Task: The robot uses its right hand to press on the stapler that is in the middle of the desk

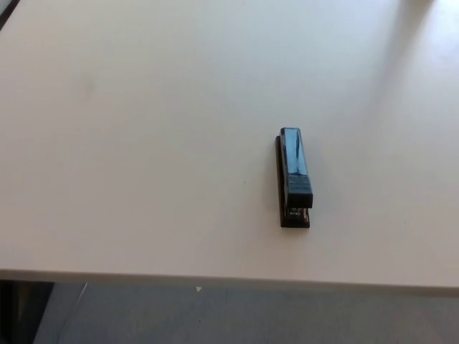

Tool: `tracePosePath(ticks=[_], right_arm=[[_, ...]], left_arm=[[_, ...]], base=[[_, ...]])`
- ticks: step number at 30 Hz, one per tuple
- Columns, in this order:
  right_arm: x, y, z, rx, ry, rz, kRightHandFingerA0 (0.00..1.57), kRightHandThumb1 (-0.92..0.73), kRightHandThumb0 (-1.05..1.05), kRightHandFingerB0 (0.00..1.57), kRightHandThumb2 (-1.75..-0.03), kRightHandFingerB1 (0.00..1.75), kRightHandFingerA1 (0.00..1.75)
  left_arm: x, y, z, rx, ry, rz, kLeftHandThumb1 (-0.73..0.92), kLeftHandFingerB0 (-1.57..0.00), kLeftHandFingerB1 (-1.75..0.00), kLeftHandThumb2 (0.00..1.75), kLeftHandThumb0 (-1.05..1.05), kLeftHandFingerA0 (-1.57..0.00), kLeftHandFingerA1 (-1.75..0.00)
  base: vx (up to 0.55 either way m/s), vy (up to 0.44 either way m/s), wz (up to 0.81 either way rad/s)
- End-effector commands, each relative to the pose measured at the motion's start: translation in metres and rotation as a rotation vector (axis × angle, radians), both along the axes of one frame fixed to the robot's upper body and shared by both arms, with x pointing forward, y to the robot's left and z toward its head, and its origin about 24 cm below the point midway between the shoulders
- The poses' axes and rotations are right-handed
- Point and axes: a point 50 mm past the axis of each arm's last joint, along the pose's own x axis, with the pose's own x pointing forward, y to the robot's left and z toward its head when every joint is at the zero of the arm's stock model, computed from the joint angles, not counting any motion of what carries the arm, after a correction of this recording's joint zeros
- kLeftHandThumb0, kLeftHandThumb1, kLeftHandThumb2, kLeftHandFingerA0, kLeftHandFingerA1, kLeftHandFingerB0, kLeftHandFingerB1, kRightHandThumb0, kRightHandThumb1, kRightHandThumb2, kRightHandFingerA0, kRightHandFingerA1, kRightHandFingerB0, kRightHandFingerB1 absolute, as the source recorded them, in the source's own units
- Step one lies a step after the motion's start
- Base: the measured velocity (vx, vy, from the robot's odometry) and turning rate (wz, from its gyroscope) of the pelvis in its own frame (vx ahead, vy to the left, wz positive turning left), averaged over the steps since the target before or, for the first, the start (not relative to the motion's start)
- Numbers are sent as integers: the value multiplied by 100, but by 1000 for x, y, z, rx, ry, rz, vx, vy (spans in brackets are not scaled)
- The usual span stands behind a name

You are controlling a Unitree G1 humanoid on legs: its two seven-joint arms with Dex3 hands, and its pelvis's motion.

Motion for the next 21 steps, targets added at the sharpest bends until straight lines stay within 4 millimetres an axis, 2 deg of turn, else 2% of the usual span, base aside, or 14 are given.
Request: tracePosePath(ticks=[1, 2, 7, 8, 10, 11, 12, 13, 14, 16, 17, 18, 19, 21], right_arm=[[9, -7, 10, 2, -132, -24, 0, -92, -54, 0, -89, 0, 17], [9, -8, 11, -7, -132, -21, 0, -92, -65, 0, -116, 14, 22], [12, -14, 16, -19, -177, -19, 1, -92, -66, 0, -115, 13, 24], [14, -16, 19, -4, -199, -35, 1, -92, -68, 0, -114, 12, 23], [18, -21, 23, -18, -219, -37, 1, -92, -66, 0, -115, 13, 24], [19, -25, 25, -17, -225, -51, 0, -92, -55, 0, -92, 0, 22], [19, -31, 27, -32, -216, -69, 1, -92, -54, 0, -93, 0, 23], [19, -36, 28, -52, -206, -81, 1, -92, -55, 0, -93, 0, 23], [19, -42, 30, -53, -201, -108, 2, -92, -54, 0, -92, 0, 23], [16, -50, 32, -47, -207, -144, 2, -92, -53, 0, -90, 0, 23], [14, -56, 34, -41, -206, -170, 6, -90, -65, 0, -101, 0, 20], [11, -65, 36, -22, -201, -233, 3, -88, -54, 0, -92, 0, 20], [6, -74, 40, -24, -215, -277, 6, -89, -60, 0, -99, 3, 25], [4, -82, 45, -28, -230, -296, 6, -89, -59, 0, -98, 3, 25]], left_arm=[[5, 15, 14, -30, -110, 2, 76, -2, -37, 111, -74, -7, -46], [5, 15, 14, -32, -110, 4, 78, -1, -38, 111, -79, -13, -48], [8, 16, 15, -21, -113, 1, 75, 0, -39, 112, -76, -15, -50], [9, 16, 16, -18, -117, -1, 54, 0, -48, 112, -35, -1, -49], [10, 15, 16, -19, -124, 0, 54, 0, -48, 112, -35, -1, -49], [10, 15, 16, -19, -122, 7, 53, 0, -48, 112, -36, -2, -49], [9, 16, 16, -10, -114, 1, 91, -11, -27, 72, -79, -16, -35], [9, 17, 16, -13, -117, 2, 77, -1, -38, 113, -79, -15, -50], [9, 17, 16, -13, -118, 6, 51, 0, -48, 111, -36, -1, -49], [9, 17, 17, -14, -120, 9, 50, 0, -48, 110, -36, -1, -49], [10, 17, 17, -14, -123, 7, 50, 0, -48, 110, -36, -1, -49], [10, 17, 17, -20, -126, 12, 51, 0, -48, 110, -36, -1, -49], [10, 17, 17, -19, -125, 14, 52, 0, -48, 111, -36, -1, -49], [13, 17, 18, -15, -130, 12, 52, 0, -48, 111, -36, -2, -49]], base=[[0, 0, 0], [0, 0, 0], [0, 0, 0], [0, 0, 0], [0, 0, 0], [0, 0, 0], [0, 0, 0], [0, 0, 0], [0, 0, 0], [0, 0, 0], [0, 0, 0], [0, 0, 0], [0, 0, 0], [0, 0, 0]])
